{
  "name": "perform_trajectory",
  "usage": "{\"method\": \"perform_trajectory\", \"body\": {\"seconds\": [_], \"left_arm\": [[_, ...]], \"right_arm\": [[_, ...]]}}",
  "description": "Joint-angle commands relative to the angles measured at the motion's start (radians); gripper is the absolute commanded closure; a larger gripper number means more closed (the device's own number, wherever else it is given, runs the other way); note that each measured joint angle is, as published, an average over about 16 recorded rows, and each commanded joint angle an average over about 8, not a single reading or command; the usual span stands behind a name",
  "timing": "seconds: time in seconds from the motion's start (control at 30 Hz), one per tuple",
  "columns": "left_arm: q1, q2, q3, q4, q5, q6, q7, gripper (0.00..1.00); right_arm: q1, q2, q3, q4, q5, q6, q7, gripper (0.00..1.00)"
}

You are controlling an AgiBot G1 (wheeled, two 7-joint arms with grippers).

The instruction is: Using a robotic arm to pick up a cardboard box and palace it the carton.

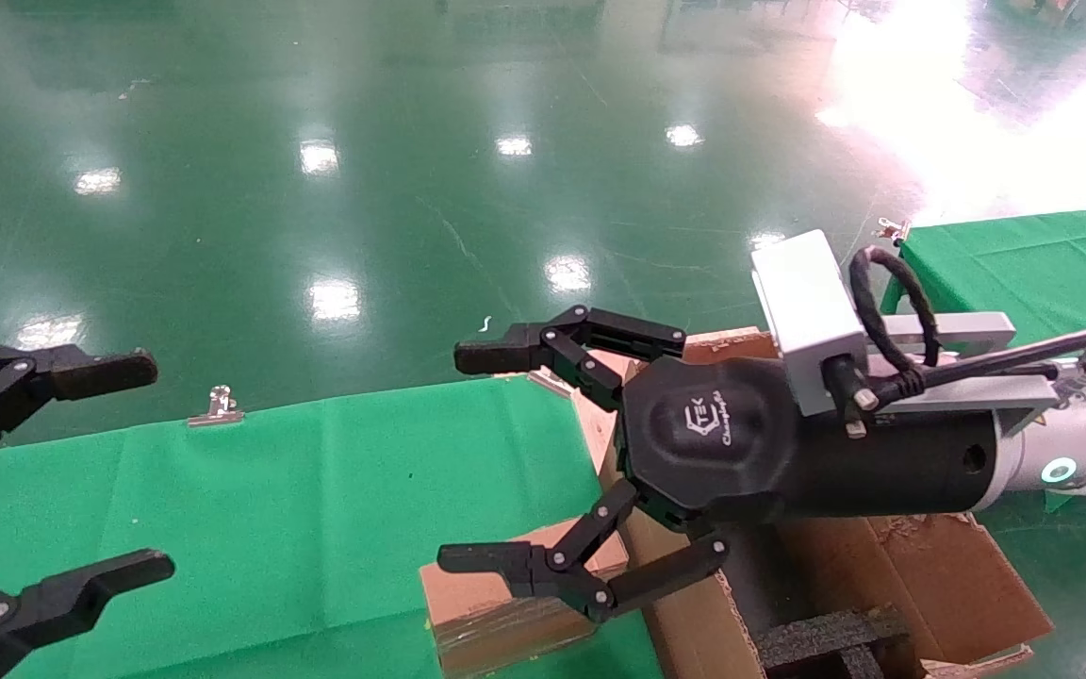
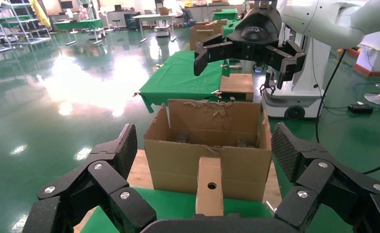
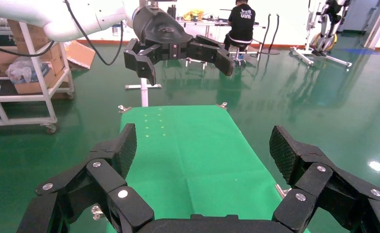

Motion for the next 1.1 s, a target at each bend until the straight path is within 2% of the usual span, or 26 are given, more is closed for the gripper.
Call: {"method": "perform_trajectory", "body": {"seconds": [0.03, 0.43, 0.47, 0.7, 0.73, 0.93, 1.1], "left_arm": [[0.0, 0.0, 0.0, 0.0, 0.0, 0.0, 0.0, 0.0], [0.0, 0.0, 0.0, 0.0, 0.0, 0.0, 0.0, 0.0], [0.0, 0.0, 0.0, 0.0, 0.0, 0.0, 0.0, 0.05], [0.0, 0.0, 0.0, 0.0, 0.0, 0.0, 0.0, 0.92], [0.0, 0.0, 0.0, 0.0, 0.0, 0.0, 0.0, 1.0], [0.0, 0.0, 0.0, 0.0, 0.0, 0.0, 0.0, 1.0], [0.0, 0.0, 0.0, 0.0, 0.0, 0.0, 0.0, 1.0]], "right_arm": [[0.0, 0.0, 0.0, 0.0, 0.0, 0.0, 0.0, 0.0], [0.0, 0.0, 0.0, 0.0, 0.0, 0.0, 0.0, 0.0], [0.0, 0.0, 0.0, 0.0, 0.0, 0.0, 0.0, 0.0], [0.0, 0.0, 0.0, 0.0, 0.0, 0.0, 0.0, 0.0], [0.0, 0.0, 0.0, 0.0, 0.0, 0.0, 0.0, 0.0], [0.008, 0.003, -0.009, 0.004, -0.024, -0.003, -0.002, 0.0], [0.059, 0.006, -0.059, 0.028, -0.15, -0.016, -0.001, 0.0]]}}
